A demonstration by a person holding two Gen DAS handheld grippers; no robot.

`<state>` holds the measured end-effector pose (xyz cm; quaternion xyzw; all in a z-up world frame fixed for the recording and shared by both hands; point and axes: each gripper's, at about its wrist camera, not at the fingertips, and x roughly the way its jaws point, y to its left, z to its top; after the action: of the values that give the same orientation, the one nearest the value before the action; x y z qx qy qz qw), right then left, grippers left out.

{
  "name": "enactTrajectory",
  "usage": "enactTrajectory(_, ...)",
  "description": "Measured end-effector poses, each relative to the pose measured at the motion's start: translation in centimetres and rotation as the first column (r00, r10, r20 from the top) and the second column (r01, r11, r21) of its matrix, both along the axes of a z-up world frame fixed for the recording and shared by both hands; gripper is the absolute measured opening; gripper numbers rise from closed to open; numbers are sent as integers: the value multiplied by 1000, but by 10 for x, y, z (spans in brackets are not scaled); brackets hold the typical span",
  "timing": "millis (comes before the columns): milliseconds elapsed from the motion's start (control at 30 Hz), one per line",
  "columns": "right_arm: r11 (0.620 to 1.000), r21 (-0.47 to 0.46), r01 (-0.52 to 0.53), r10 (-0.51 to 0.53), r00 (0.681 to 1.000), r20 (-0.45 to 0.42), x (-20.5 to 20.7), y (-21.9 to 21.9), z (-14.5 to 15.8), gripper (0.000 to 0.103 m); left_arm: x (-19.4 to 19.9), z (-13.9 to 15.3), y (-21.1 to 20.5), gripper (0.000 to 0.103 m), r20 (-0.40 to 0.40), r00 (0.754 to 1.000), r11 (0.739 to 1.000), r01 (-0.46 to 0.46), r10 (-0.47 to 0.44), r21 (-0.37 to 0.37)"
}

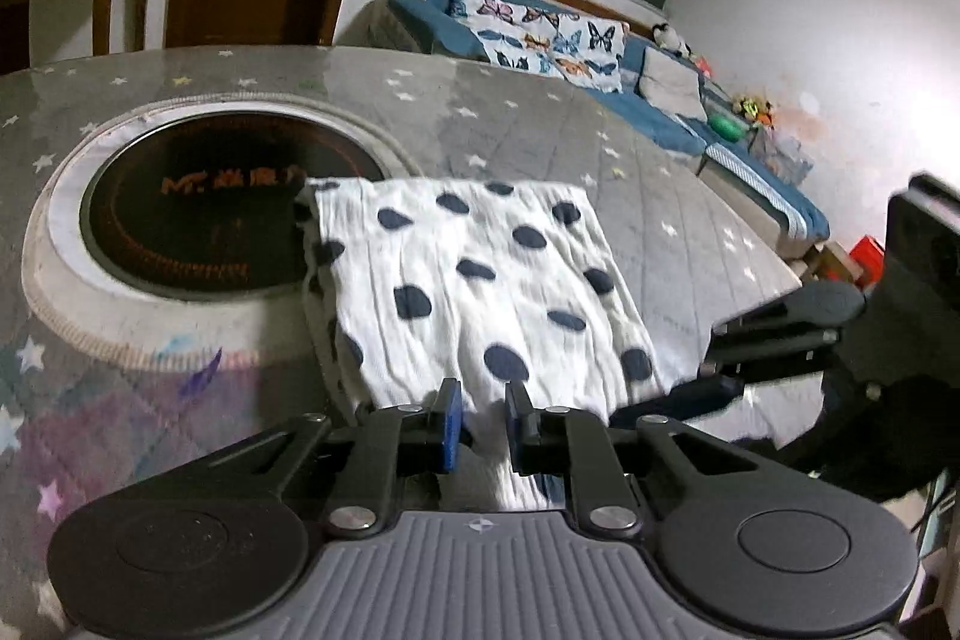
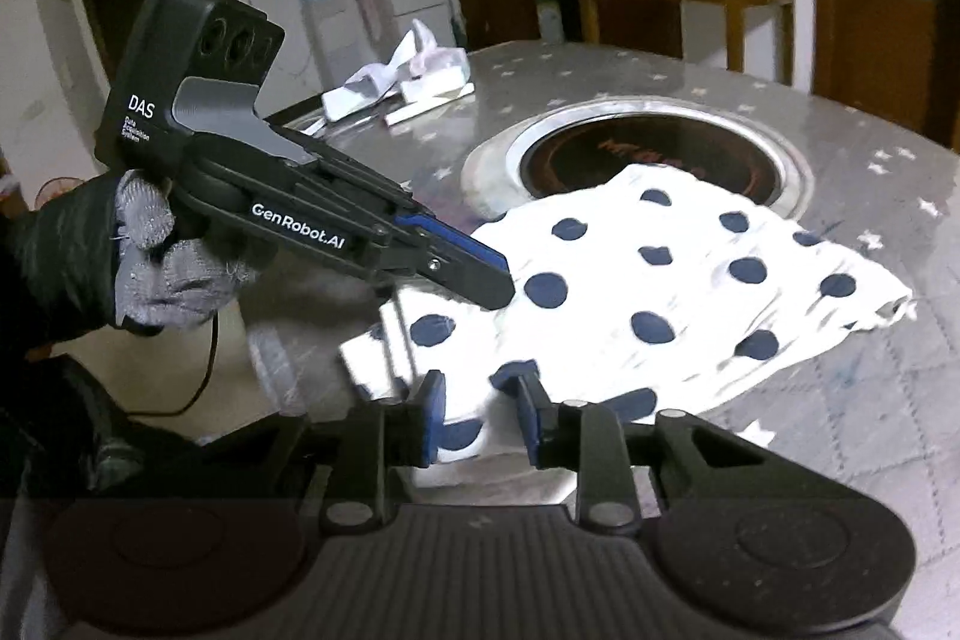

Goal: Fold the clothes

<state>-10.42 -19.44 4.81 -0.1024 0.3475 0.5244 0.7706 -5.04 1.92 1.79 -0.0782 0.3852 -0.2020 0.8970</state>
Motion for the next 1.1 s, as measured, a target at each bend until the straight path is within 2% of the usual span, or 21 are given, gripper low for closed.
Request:
enactTrajectory(100,999,26,20,-20,1000,2,7,-6,10,30,-1,7,2,17,12,1000,1000,3,-3,4)
enactTrajectory(300,986,61,152,-155,987,46,43,-14,29,34,2,31,-6,17,104,994,999,26,-23,-36)
enactTrajectory(500,947,16,322,-322,944,70,94,-6,22,38,13,3,-19,17,8,998,998,61,-61,-12)
enactTrajectory(633,901,-33,432,-431,902,38,123,-4,-5,38,5,-7,-19,17,-20,997,997,80,-80,-14)
enactTrajectory(733,879,-77,470,-469,883,27,136,-3,-24,37,5,-10,-17,18,-28,997,997,76,-77,-33)
enactTrajectory(900,889,-87,450,-443,892,91,134,7,-14,38,6,-14,-12,18,-37,996,995,75,-77,-66)
enactTrajectory(1100,948,-80,308,-304,951,63,134,53,-4,38,7,-16,-8,18,-46,997,993,58,-64,-107)
